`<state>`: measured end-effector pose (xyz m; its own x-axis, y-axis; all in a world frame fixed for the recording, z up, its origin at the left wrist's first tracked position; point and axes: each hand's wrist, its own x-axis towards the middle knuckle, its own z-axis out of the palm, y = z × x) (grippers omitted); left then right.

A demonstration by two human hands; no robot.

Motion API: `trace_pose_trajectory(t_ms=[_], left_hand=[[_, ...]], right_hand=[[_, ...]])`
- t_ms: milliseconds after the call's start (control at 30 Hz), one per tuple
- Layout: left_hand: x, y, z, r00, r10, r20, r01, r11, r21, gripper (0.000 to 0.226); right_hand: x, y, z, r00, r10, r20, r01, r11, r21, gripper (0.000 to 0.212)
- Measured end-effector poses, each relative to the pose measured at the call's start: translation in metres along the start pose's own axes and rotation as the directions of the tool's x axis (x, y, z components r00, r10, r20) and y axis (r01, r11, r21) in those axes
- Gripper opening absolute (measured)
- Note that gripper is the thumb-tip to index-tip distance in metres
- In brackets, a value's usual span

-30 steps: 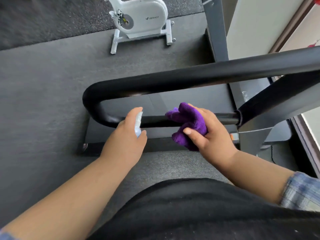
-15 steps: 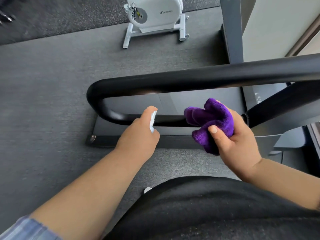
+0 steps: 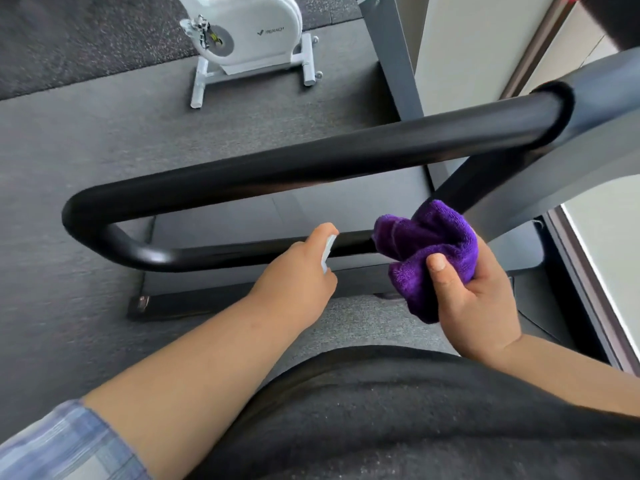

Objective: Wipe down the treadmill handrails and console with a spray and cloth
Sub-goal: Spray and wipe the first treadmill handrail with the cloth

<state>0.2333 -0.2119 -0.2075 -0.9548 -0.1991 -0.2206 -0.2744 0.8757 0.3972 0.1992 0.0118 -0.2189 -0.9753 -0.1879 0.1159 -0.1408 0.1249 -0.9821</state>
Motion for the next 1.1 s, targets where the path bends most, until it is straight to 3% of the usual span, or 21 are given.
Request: trace_pose_trajectory(t_ms=[267, 533, 800, 967, 1100], left_hand=[[0.008, 0.021, 0.009, 1.0, 0.027, 0.003, -0.027, 1.0, -0.007, 0.06], [0.033, 0.055, 0.025, 0.991, 0.127, 0.034, -0.127, 0.992, 0.01, 0.057], [0.01, 0.036, 0.025, 1.0, 0.015, -0.012, -0.016, 0.999, -0.036, 0.063], [-0.02, -0.008, -0.004, 0.978, -0.153, -0.142, 0.146, 0.988, -0.054, 0.059], [-0.034, -0.028, -0.025, 0.954, -0.285, -0.097, 0.281, 0.958, -0.051, 0.052]], right_hand=[[-0.01, 0.01, -0.023, 0.998, 0.002, -0.069, -0.006, 0.998, -0.068, 0.048], [-0.017, 0.01, -0.039, 0.993, 0.003, -0.119, -0.012, 0.998, -0.068, 0.049], [-0.013, 0.01, -0.034, 0.999, -0.03, -0.02, 0.029, 0.998, -0.05, 0.047], [-0.005, 0.012, -0.019, 0.994, -0.058, 0.089, 0.06, 0.998, -0.017, 0.05], [-0.001, 0.01, 0.0, 0.977, -0.087, 0.193, 0.085, 0.996, 0.019, 0.049]])
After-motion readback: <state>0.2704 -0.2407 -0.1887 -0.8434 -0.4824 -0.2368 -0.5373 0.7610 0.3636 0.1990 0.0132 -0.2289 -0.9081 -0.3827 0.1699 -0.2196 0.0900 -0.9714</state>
